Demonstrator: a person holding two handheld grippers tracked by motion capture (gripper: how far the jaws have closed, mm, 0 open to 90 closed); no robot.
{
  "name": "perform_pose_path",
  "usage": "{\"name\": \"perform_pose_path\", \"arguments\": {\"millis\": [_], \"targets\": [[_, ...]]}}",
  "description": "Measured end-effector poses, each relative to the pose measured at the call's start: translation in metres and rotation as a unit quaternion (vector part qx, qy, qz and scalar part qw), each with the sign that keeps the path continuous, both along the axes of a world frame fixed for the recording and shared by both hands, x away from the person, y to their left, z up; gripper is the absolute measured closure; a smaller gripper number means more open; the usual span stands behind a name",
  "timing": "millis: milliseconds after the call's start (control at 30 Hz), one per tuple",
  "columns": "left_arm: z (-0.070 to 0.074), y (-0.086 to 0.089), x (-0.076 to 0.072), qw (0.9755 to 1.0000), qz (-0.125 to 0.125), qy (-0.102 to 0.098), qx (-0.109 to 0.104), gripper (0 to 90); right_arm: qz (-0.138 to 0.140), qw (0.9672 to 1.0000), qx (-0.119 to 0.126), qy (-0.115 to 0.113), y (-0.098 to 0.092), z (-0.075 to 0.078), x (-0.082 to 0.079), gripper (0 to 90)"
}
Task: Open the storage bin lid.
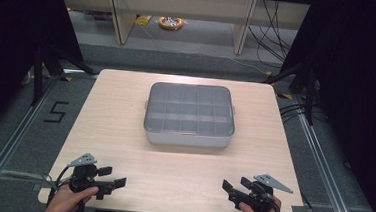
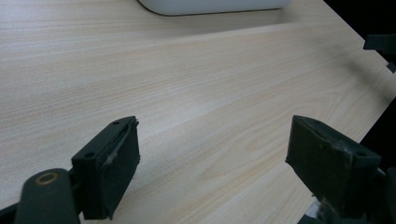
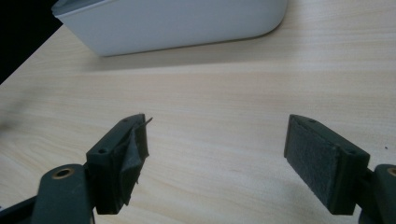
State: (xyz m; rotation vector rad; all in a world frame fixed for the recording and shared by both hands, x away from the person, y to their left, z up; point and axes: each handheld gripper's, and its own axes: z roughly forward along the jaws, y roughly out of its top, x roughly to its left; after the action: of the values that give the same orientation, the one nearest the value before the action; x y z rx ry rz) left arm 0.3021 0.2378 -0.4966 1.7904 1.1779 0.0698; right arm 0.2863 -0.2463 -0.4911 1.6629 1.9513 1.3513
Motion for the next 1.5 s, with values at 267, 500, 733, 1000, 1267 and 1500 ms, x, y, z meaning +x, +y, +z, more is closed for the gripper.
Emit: {"name": "perform_pose_path", "arguments": {"millis": [267, 500, 733, 1000, 1267, 1500], "targets": [[-0.001, 0.001, 0.009, 0.9997, 0.007, 0.011, -0.018, 16.6, -0.015, 0.9996, 0.010, -0.023, -0.013, 0.011, 0.015, 25.2], [0.003, 0.003, 0.023, 0.9992, 0.018, 0.017, -0.030, 16.7, -0.031, 0.9989, 0.028, -0.020, -0.024, 0.025, 0.034, 25.1], [0.007, 0.002, 0.035, 0.9992, 0.019, 0.017, -0.031, 16.7, -0.034, 0.9989, 0.019, -0.027, -0.029, 0.035, 0.053, 25.3], [0.018, 0.006, 0.054, 0.9989, 0.027, 0.015, -0.036, 17.3, -0.021, 0.9994, 0.001, -0.029, -0.029, 0.045, 0.074, 27.2], [0.031, 0.009, 0.078, 0.9988, 0.039, 0.005, -0.030, 17.3, -0.020, 0.9995, 0.016, -0.020, -0.030, 0.059, 0.107, 23.7], [0.042, 0.007, 0.106, 0.9986, 0.049, -0.001, -0.022, 17.3, -0.003, 0.9999, 0.013, -0.010, -0.019, 0.058, 0.144, 22.2]]}}
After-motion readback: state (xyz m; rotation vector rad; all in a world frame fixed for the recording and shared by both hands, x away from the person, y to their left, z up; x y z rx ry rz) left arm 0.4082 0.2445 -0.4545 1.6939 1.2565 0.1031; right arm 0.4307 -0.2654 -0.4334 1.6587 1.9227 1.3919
